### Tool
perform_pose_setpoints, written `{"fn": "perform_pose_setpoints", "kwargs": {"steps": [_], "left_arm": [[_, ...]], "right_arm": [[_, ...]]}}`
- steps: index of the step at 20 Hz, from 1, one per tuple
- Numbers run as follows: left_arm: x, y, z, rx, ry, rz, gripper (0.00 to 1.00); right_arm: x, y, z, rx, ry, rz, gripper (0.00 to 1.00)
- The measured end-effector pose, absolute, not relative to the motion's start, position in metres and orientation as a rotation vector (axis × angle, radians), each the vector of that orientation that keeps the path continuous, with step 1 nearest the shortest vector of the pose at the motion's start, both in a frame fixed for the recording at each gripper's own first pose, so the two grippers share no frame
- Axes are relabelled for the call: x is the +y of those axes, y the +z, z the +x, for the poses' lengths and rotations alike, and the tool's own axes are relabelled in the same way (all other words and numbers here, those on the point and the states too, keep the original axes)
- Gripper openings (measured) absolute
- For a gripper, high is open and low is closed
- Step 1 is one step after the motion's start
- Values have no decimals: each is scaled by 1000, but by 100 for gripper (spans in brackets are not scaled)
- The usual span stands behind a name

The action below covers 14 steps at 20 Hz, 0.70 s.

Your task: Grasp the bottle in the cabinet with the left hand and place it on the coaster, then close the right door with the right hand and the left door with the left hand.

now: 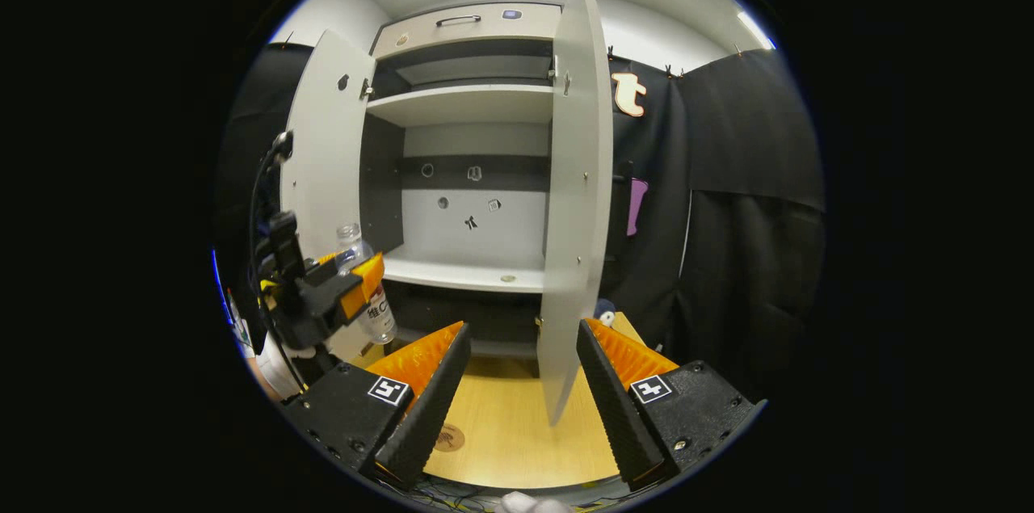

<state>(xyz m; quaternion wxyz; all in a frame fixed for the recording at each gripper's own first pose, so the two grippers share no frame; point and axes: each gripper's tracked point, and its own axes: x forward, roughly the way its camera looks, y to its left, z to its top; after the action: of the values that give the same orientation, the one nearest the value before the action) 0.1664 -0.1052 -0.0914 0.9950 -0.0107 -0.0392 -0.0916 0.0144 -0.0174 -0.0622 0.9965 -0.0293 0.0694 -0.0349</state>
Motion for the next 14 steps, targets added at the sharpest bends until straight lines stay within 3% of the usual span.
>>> {"fn": "perform_pose_setpoints", "kwargs": {"steps": [7,14], "left_arm": [[-140,-206,140,47,-216,-3,74],[-180,-282,138,53,-296,-102,74]], "right_arm": [[-29,-83,3,213,-61,-86,82],[-46,-106,4,285,-81,-116,82]]}}
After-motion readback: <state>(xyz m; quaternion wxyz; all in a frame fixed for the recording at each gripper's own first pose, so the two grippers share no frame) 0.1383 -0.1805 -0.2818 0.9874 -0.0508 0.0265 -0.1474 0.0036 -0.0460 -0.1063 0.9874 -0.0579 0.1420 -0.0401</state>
